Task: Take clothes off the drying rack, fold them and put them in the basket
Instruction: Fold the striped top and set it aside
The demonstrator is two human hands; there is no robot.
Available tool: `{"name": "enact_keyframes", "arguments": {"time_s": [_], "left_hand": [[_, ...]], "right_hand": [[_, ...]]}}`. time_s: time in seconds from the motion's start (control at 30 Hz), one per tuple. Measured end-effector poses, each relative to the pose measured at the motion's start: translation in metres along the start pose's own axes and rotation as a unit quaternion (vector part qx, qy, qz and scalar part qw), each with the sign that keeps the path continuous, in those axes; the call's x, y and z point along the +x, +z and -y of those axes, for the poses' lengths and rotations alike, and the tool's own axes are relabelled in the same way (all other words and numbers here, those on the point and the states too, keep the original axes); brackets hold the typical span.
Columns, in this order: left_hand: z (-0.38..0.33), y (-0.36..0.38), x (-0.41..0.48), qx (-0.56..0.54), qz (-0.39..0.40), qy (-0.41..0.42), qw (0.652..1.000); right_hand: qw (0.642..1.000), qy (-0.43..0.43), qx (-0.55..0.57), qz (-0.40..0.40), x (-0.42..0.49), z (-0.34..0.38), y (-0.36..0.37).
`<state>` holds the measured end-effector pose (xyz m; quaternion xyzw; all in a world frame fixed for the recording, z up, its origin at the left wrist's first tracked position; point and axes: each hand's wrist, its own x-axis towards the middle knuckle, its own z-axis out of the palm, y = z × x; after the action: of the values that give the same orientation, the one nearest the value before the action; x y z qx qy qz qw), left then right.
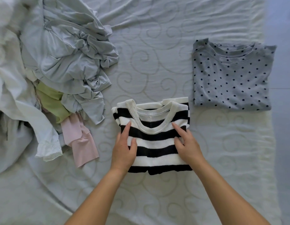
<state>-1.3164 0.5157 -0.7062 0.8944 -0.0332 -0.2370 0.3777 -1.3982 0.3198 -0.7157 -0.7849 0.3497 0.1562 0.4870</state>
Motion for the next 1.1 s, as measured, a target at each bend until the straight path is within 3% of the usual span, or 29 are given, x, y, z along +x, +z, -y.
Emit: {"name": "enact_keyframes", "arguments": {"time_s": [0.2,0.4,0.6,0.73,0.87,1.1], "left_hand": [[-0.070,-0.002,0.015,-0.099,-0.018,0.099,0.990],[-0.171,0.027,0.047,-0.164,-0.010,0.205,0.965],[-0.263,0.093,0.106,-0.193,0.023,0.255,0.947],[-0.258,0.150,0.145,-0.183,0.067,0.184,0.963],[-0.217,0.182,0.148,-0.018,0.064,0.064,0.996],[-0.208,0.184,0.132,-0.035,-0.039,0.123,0.991]], "right_hand": [[0.982,-0.078,0.168,-0.021,0.003,0.036,-0.052],[0.966,-0.150,0.190,-0.093,0.022,0.062,-0.154],[0.952,-0.143,0.238,-0.129,0.080,0.043,-0.258],[0.974,-0.080,0.170,-0.130,0.127,-0.005,-0.286],[0.995,0.006,-0.023,-0.095,0.148,-0.051,-0.276],[0.978,-0.033,-0.044,-0.202,0.154,-0.065,-0.267]]}}
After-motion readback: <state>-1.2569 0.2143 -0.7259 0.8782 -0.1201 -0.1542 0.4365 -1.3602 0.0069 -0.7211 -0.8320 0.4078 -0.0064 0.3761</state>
